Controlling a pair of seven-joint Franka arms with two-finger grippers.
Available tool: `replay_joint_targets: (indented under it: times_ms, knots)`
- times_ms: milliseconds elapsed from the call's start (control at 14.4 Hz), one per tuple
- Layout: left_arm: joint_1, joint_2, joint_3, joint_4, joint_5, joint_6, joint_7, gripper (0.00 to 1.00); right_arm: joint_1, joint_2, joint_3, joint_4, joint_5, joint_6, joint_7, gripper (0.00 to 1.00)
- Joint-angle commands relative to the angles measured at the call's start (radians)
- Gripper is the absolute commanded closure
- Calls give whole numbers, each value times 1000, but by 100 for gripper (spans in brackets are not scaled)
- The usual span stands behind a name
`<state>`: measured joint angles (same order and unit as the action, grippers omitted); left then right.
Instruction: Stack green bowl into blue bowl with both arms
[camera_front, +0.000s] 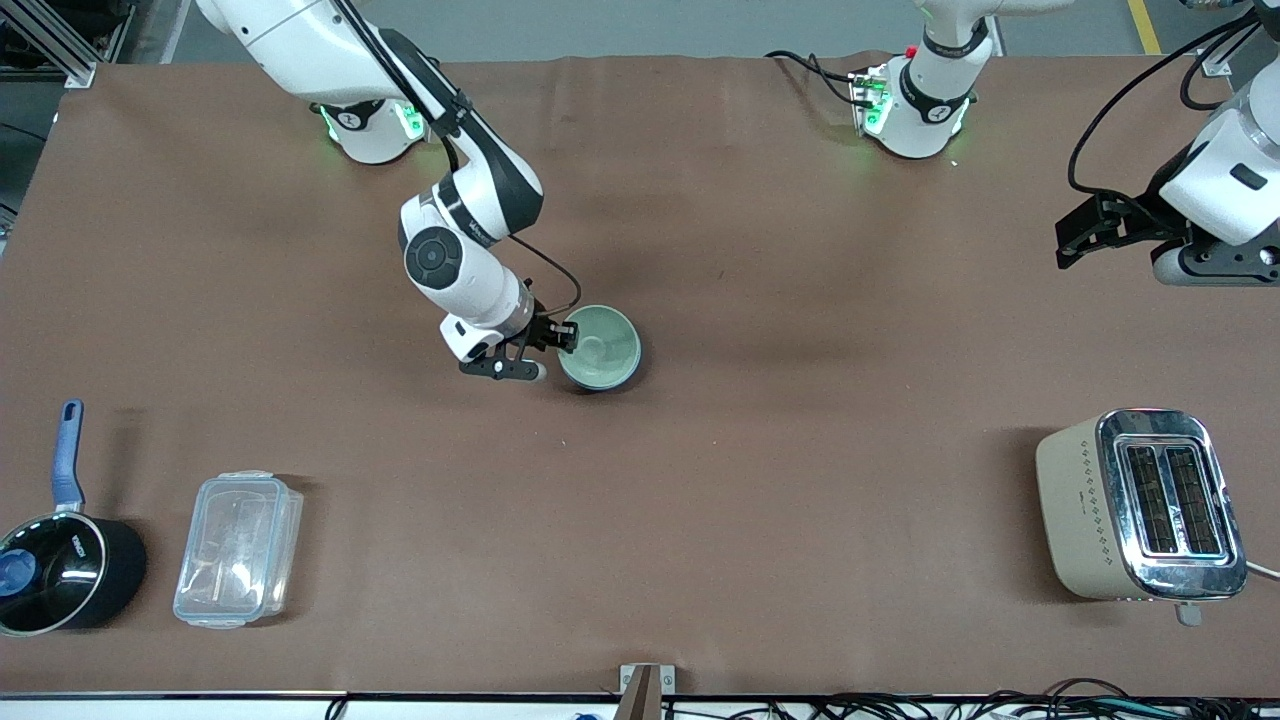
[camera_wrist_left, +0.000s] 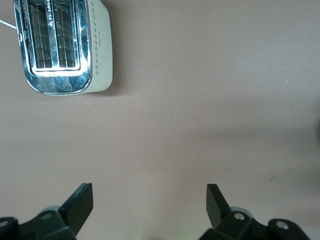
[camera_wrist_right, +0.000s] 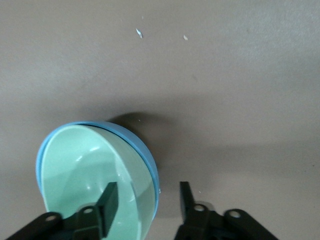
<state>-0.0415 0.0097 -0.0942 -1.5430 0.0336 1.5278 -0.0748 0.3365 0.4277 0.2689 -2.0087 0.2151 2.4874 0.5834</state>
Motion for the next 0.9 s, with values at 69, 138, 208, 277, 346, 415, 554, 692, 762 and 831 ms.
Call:
replay_joint_targets:
  times_ms: [69,138,208,277,346,415,554,692,762,831]
  knots:
    - [-1,-13,8,-9,-23,12,15,0,-85,-174,13,65,-31,-240,47,0]
    - [-1,-16,8,-11,-23,11,17,0,-121,-241,13,64,-66,-272,47,0]
    - [0,-16,8,-11,-23,11,17,0,-157,-301,12,65,-132,-316,46,0]
    - [3,-13,8,-11,-23,12,17,0,-180,-348,1,65,-196,-352,38,0]
    - [3,-11,8,-11,-23,14,17,0,-198,-389,-17,67,-254,-379,30,0]
    - [3,-11,8,-9,-23,15,17,0,-202,-424,-61,73,-290,-409,3,0]
    - [2,-11,8,-6,-23,15,15,0,-203,-467,-161,106,-292,-482,-119,0]
    - [0,-11,8,-5,-23,15,17,0,-252,-488,-227,171,-280,-568,-241,0]
    - [2,-13,7,-5,-23,15,17,0,-287,-486,-232,226,-270,-634,-278,0]
    - [2,-13,7,-5,-27,17,17,0,-290,-483,-253,284,-255,-716,-310,0]
